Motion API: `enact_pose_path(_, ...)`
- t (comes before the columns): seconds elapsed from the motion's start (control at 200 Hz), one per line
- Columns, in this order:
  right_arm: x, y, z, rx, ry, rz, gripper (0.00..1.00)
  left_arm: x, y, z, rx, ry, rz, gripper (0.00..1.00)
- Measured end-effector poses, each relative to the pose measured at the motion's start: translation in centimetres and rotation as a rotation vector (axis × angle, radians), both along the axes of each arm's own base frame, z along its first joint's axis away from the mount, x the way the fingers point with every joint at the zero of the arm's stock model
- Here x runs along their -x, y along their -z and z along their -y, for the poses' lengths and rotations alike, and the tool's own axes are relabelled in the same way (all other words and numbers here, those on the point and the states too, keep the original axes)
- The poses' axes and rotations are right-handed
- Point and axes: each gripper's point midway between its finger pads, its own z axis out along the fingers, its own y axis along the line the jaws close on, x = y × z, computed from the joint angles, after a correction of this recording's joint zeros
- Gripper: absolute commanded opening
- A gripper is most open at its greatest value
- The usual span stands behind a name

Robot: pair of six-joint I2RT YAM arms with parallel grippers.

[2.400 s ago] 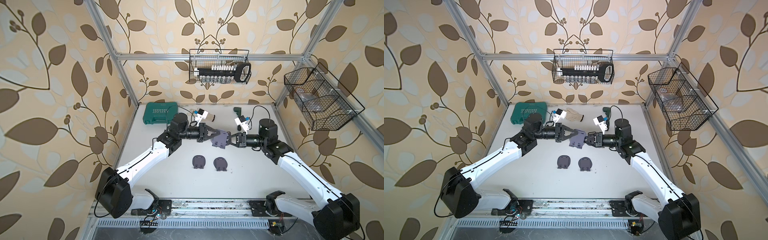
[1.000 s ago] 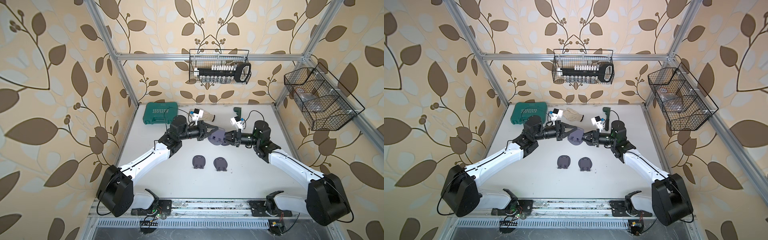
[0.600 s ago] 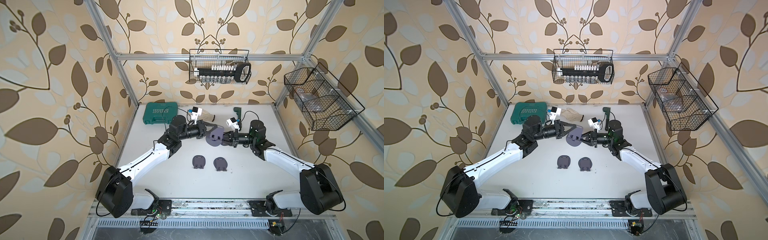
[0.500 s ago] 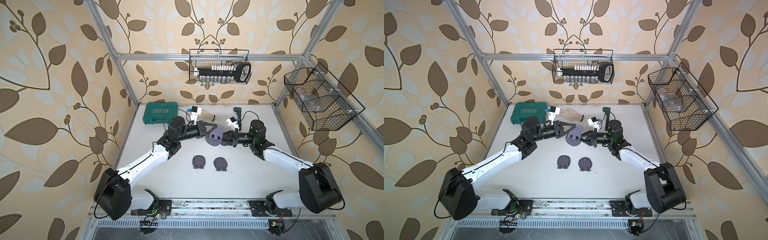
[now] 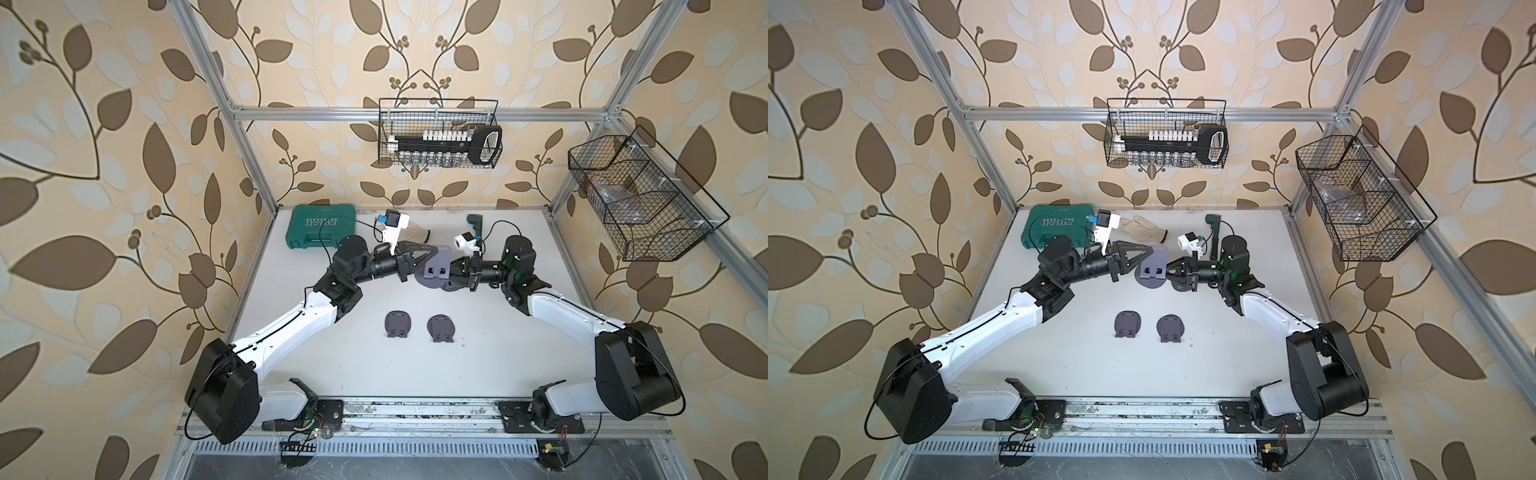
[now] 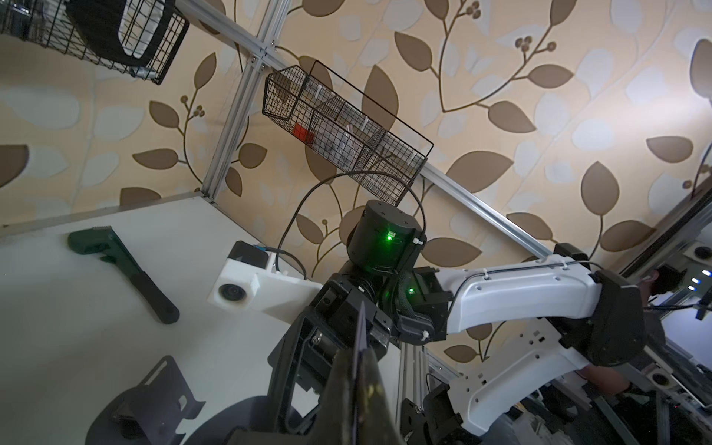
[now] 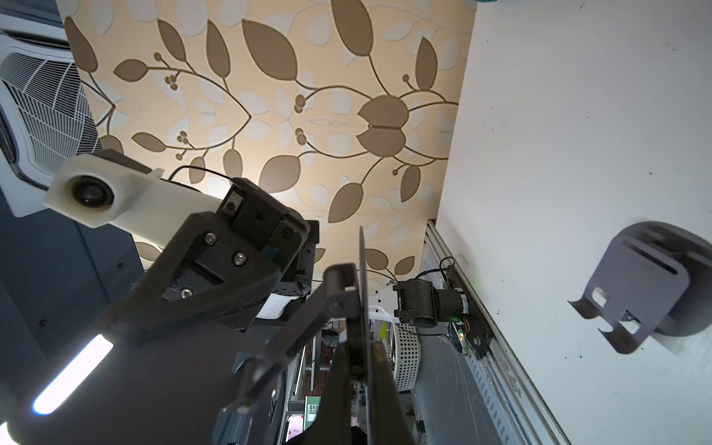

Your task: Open the phone stand

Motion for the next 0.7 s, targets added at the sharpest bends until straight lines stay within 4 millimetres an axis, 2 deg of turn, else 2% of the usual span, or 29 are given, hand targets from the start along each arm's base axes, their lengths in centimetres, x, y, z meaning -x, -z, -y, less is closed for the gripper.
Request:
enact_pose_path(0.15, -0.8, -1.0, 0.1, 0.017, 0.013, 0.002, 0.00, -0.9, -0.9, -0.5, 0.000, 0.029, 0.029, 0.00)
enact_pose_path(0.33, -1.7, -1.2, 0.5, 0.082, 0.038, 0.027, 0.00, -1.9, -0.6, -0.1, -0.010, 0.105, -0.017, 0.00)
enact_pose_path(0.48, -2.3, -2.6, 0.9, 0.170, 0.055, 0.115, 0.00, -1.7, -1.2, -0.3, 0.009, 0.131, -0.013, 0.00)
enact_pose_path(0.54, -2.5, -2.8, 1.1, 0.204, 0.064, 0.147, 0.11, -1.6, -1.3, -0.3, 0.009, 0.135, -0.007, 0.00)
enact_pose_path(0.7, -3.7, -1.6, 2.5, 0.328, 0.137, 0.203, 0.30, -1.8, 0.0, -0.4, -0.018, 0.130, -0.043, 0.00)
